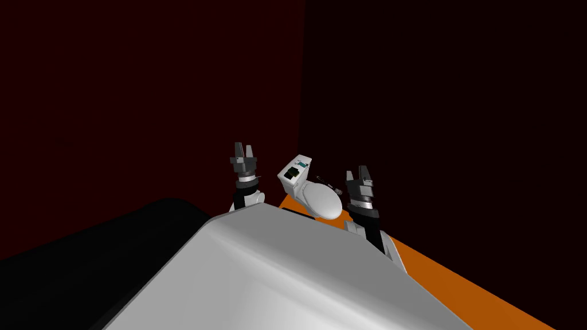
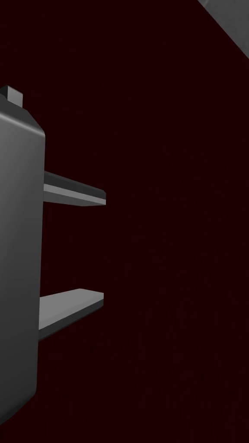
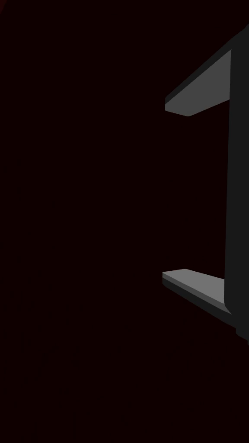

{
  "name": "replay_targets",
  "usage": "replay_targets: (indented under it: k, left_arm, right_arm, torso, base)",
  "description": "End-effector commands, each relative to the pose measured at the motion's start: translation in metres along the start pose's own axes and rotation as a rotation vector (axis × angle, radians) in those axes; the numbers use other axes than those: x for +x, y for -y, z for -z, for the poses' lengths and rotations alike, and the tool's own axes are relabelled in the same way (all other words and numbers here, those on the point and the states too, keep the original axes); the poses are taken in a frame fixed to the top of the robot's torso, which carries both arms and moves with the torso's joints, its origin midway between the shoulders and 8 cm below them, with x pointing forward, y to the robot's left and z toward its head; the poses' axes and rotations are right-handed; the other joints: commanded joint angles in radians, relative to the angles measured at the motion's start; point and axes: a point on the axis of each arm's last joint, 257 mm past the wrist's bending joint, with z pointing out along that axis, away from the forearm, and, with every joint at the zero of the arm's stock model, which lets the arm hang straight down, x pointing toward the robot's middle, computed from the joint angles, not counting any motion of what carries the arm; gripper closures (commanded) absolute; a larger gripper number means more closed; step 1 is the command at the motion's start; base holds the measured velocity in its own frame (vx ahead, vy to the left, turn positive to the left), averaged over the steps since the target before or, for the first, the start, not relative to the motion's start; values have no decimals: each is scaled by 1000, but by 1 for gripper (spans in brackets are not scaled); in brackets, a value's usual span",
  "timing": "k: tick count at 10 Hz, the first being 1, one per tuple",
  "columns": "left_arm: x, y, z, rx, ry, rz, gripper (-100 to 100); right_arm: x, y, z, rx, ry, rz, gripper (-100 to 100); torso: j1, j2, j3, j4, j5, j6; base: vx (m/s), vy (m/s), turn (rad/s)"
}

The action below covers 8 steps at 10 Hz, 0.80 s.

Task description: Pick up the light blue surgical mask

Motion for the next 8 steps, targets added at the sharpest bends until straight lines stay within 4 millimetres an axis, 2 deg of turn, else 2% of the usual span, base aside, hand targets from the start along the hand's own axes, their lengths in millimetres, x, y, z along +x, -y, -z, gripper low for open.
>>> replay_targets:
  k: [1, 2, 3, 4, 5, 6, 7, 8]
  left_arm:
    - [0, 0, 0, 0, 0, 0, 0]
    - [0, 0, 0, 0, 0, 0, 0]
    - [0, 0, 0, 0, 0, 0, 0]
    - [0, 0, 0, 0, 0, 0, 0]
    - [0, 0, 0, 0, 0, 0, 0]
    - [0, 0, 0, 0, 0, 0, 0]
    - [0, 0, 0, 0, 0, 0, 0]
    - [0, 0, 0, 0, 0, 0, 0]
  right_arm:
    - [8, 12, 4, 44, -47, 11, -100]
    - [9, 12, 5, 45, -58, 18, -100]
    - [17, 24, 10, 88, -95, 26, -100]
    - [19, 25, 10, 90, -109, 34, -100]
    - [26, 39, 17, 136, -146, 41, -100]
    - [27, 39, 18, 139, -163, 52, -100]
    - [35, 54, 26, 190, -199, 59, -100]
    - [36, 55, 28, 193, -217, 71, -100]
  torso:
    - [0, 0, 0, 0, 0, 0]
    - [-1, 0, 0, 0, 0, 0]
    - [0, 0, 0, 0, 0, 0]
    - [-1, 0, 0, 0, 0, 0]
    - [0, 0, 0, 0, 0, 0]
    - [-1, 0, 0, 0, 0, 0]
    - [-1, 0, 0, 0, 0, 0]
    - [-1, 1, 1, 0, 0, 0]
  base:
    - [-45, -50, 107]
    - [-36, -49, 68]
    - [-38, -49, 144]
    - [-37, -45, 81]
    - [-46, -59, 160]
    - [-50, -60, 90]
    - [-63, -58, 189]
    - [-45, -48, 99]
